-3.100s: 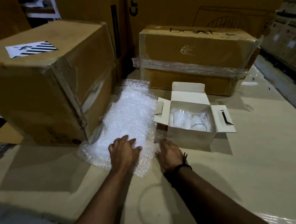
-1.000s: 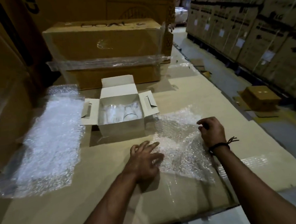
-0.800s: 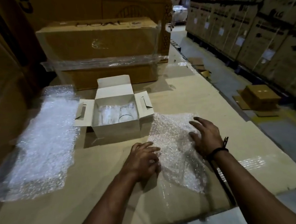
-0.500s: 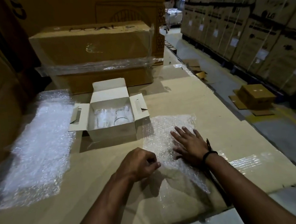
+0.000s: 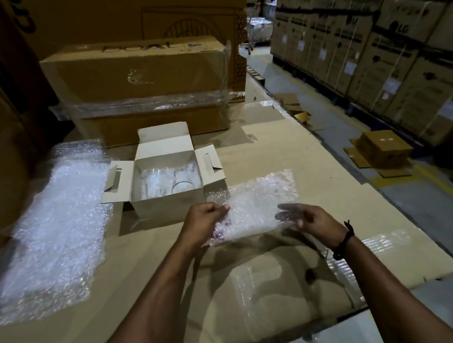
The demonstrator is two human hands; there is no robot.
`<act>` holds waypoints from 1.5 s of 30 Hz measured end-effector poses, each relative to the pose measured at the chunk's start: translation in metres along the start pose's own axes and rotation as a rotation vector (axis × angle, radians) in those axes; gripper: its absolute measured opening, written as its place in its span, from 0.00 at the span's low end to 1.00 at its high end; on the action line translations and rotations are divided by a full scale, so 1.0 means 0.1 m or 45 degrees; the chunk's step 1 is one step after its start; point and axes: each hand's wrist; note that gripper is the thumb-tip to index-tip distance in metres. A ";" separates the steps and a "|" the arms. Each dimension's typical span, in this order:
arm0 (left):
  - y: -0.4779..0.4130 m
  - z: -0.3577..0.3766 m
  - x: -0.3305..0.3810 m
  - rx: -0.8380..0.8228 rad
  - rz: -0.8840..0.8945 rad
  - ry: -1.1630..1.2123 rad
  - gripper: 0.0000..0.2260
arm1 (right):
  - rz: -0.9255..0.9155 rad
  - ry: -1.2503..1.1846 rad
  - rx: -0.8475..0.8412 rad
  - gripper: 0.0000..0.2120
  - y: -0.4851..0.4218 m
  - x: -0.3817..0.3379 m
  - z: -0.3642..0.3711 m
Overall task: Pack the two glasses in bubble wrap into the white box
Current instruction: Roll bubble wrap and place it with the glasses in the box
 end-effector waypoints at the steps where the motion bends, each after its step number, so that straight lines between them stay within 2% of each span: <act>1: 0.00 -0.02 0.04 0.019 -0.041 0.079 0.16 | 0.029 0.026 0.006 0.37 0.00 0.00 0.03; 4: -0.01 -0.08 0.04 0.093 -0.039 0.261 0.22 | 0.035 0.088 0.237 0.09 -0.05 -0.03 0.11; 5: 0.01 -0.09 -0.01 0.078 -0.015 0.355 0.26 | 0.013 0.092 0.336 0.04 -0.07 -0.05 0.12; 7: 0.07 -0.09 -0.16 -0.020 -0.011 0.540 0.35 | -0.027 0.078 0.481 0.04 -0.12 -0.06 0.13; 9: 0.11 -0.07 -0.34 -0.107 -0.031 0.425 0.43 | -0.013 0.047 0.570 0.04 -0.14 -0.07 0.14; 12: 0.10 0.01 -0.46 -0.026 0.001 0.206 0.43 | 0.003 0.114 0.677 0.05 -0.18 -0.02 0.17; 16: 0.14 0.06 -0.38 0.029 0.017 0.334 0.52 | 0.026 0.088 0.803 0.06 -0.24 -0.01 0.20; 18: 0.11 0.05 -0.43 0.046 -0.002 0.456 0.53 | 0.027 0.165 0.865 0.06 -0.26 -0.03 0.21; 21: 0.13 0.08 -0.46 0.163 0.019 0.239 0.46 | 0.058 0.312 0.920 0.04 -0.28 -0.03 0.20; 24: 0.12 0.09 -0.47 0.293 0.044 0.074 0.35 | 0.140 0.418 0.906 0.04 -0.32 0.01 0.18; 29: 0.01 0.06 -0.52 0.343 0.200 -0.554 0.12 | 0.368 0.746 0.811 0.17 -0.44 0.11 0.16; 31: 0.00 0.08 -0.52 0.338 0.262 -0.684 0.08 | 0.437 0.948 0.762 0.19 -0.43 0.16 0.19; 34: -0.04 0.06 -0.56 0.362 0.356 -0.949 0.09 | 0.335 1.259 0.790 0.20 -0.34 0.19 0.21; 37: -0.04 0.04 -0.56 0.380 0.476 -1.041 0.21 | -0.067 1.449 0.820 0.19 -0.31 0.18 0.27; 39: -0.06 0.07 -0.52 0.247 0.546 -1.123 0.27 | -0.245 1.606 0.665 0.24 -0.32 0.16 0.37; 41: -0.11 0.12 -0.49 -0.033 0.478 -1.312 0.29 | -0.118 1.706 0.322 0.31 -0.32 0.17 0.48; 43: -0.15 0.14 -0.48 -0.264 0.362 -1.471 0.32 | 0.132 1.678 0.016 0.34 -0.30 0.26 0.50; 45: -0.18 0.12 -0.52 -0.288 0.374 -1.458 0.36 | 0.223 1.646 -0.075 0.36 -0.28 0.30 0.46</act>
Point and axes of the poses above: each hand's wrist, its own y-axis away from the middle knuckle, its own z-axis out of the palm, x = y × z, and after that the axes turned 2 degrees about -z, right-handed
